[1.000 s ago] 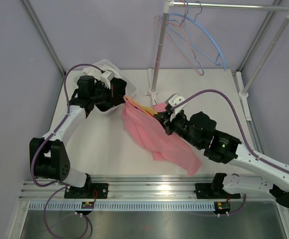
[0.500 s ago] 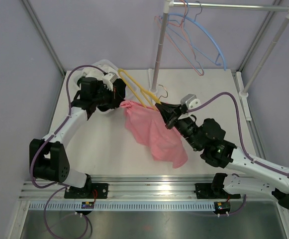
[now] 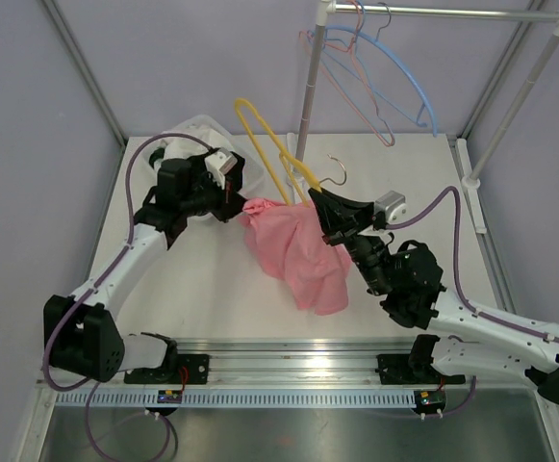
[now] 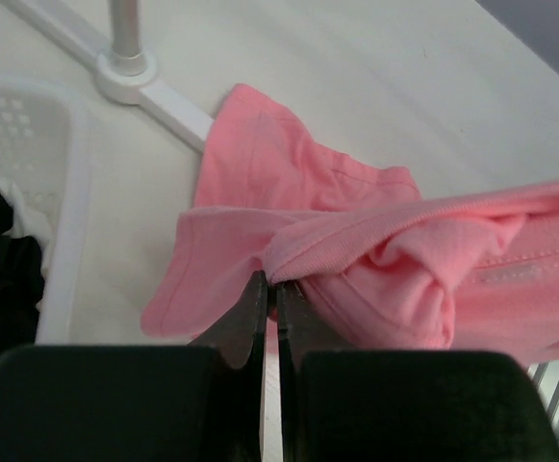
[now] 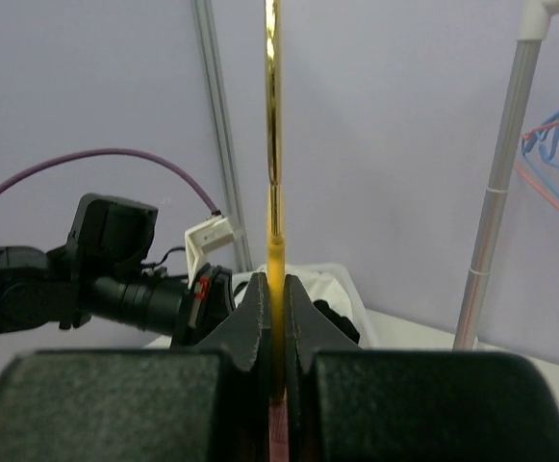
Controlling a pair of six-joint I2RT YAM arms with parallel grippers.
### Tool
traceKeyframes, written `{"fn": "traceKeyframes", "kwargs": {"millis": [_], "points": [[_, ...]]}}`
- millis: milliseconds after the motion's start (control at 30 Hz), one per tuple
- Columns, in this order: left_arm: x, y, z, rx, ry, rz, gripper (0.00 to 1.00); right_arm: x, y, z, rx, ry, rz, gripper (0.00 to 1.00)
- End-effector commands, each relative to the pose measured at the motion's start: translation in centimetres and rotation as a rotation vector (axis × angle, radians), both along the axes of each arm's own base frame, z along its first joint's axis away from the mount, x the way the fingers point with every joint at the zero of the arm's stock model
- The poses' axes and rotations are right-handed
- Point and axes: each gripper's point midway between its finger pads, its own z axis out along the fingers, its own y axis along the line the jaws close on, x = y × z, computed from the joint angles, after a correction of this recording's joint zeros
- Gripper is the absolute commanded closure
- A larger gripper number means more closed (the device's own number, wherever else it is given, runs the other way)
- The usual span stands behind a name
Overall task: Remove the t-shirt from the hanger
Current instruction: Remove the tshirt from the hanger
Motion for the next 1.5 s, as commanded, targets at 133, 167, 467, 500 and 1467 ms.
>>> {"fn": "traceKeyframes", "kwargs": {"millis": [133, 167, 467, 500, 1467], "points": [[-5.5, -3.6, 3.0, 0.041, -0.237, -0.204, 1.00, -1.4, -2.2, 5.6, 0.267, -0.196, -0.025, 1.00], [-6.0, -3.8, 3.0, 0.047, -0.250, -0.228, 1.00, -1.6, -2.6, 6.1, 0.305, -0.225, -0.027, 1.00], [-9.7, -6.0, 2.4, 0.108, -0.341, -0.390, 0.96, -0.4, -1.1, 5.3, 0.301, -0.280, -0.087, 1.00], [-11.8, -7.0, 1.5, 0.129, -0.329, -0.474, 0.95, -0.4, -1.1, 5.4, 0.304, -0.284, -0.090, 1.00], [-19.0, -10.9, -9.5, 0.729, -0.665, -0.668, 1.00, 2.8, -3.0, 4.4, 0.287, -0.150, -0.313, 1.00]]}}
